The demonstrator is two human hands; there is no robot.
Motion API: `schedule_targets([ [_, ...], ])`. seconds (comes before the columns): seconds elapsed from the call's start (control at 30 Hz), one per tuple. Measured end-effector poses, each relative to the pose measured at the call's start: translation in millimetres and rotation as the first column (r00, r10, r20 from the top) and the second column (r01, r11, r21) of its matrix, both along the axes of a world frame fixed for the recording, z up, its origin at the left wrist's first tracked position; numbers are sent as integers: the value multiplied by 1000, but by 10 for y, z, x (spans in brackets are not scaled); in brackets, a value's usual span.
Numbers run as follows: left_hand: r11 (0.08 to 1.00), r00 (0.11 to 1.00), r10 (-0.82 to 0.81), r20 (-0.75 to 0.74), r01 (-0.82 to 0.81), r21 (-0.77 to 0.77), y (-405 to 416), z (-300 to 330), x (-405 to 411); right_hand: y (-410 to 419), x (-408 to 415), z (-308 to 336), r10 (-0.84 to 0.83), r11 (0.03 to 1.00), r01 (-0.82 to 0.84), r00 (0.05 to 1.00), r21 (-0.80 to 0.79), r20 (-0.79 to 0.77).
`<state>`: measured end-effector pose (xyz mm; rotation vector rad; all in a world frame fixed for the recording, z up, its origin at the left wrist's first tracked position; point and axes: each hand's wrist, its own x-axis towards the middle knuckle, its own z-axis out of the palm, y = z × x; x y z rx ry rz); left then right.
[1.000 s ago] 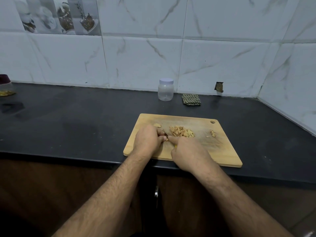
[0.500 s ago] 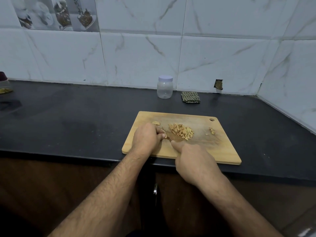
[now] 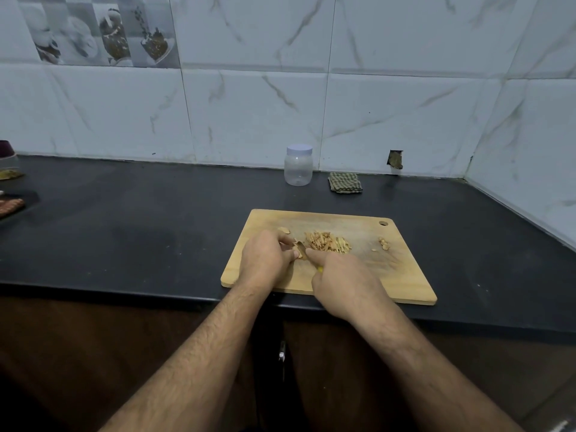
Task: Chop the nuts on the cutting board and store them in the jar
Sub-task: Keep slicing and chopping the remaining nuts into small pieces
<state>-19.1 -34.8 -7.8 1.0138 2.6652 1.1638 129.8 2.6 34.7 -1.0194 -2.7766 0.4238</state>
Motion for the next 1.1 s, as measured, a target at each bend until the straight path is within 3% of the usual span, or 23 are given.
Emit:
schedule_targets([
  [0.63, 998, 997, -54, -59, 52, -30, 12, -39, -36, -99, -194, 48, 20, 998, -26, 992, 53, 123],
  [1.1, 997, 999, -19, 41, 22, -69, 32, 79, -19, -177, 140, -21, 12, 1000, -15, 994, 24, 109],
])
